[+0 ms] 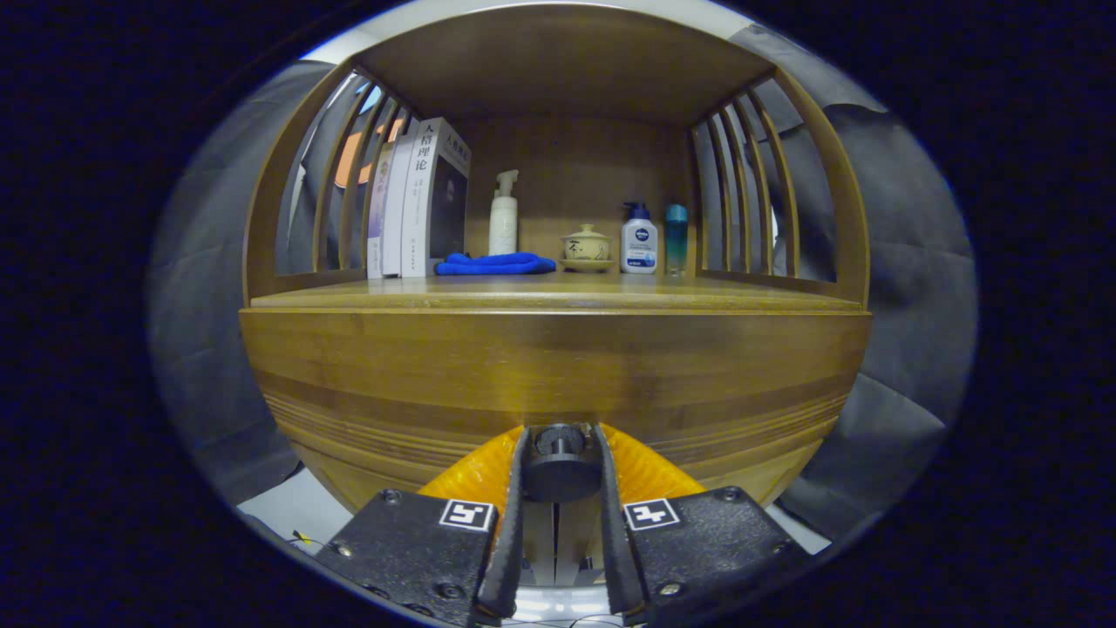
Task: Pull open the drawer, take out the items inside it, and place them on the countertop above the cabinet.
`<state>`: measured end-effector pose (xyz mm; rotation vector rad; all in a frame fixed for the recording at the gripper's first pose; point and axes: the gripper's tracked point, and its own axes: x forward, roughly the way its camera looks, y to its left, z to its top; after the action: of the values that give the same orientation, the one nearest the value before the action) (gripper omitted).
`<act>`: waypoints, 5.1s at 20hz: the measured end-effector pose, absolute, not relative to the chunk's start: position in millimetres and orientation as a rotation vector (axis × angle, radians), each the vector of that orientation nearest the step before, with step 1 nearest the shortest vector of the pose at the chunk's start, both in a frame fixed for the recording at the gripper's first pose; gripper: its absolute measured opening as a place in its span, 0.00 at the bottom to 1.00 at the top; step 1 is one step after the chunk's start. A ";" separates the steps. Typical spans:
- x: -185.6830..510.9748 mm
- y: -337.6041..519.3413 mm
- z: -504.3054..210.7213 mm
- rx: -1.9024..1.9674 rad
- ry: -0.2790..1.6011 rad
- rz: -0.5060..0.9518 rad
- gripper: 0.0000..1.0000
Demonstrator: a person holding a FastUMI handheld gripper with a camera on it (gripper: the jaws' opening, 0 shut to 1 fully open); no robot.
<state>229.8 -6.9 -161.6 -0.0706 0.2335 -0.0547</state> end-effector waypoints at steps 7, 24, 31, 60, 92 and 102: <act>205.2 -5.4 -162.9 -0.067 0.233 -0.045 0.34; 95.5 -7.8 -167.2 -0.049 0.228 -0.028 0.34; 54.0 -3.0 -176.1 -0.034 0.235 -0.032 0.34; 28.3 -4.0 45.0 0.026 0.072 -0.014 0.99; 149.8 11.3 -154.1 -0.007 1.238 -0.091 0.96; 145.9 1.3 -177.7 0.010 1.355 -0.173 0.66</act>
<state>145.9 1.3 -177.7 0.0103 1.3548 -0.1731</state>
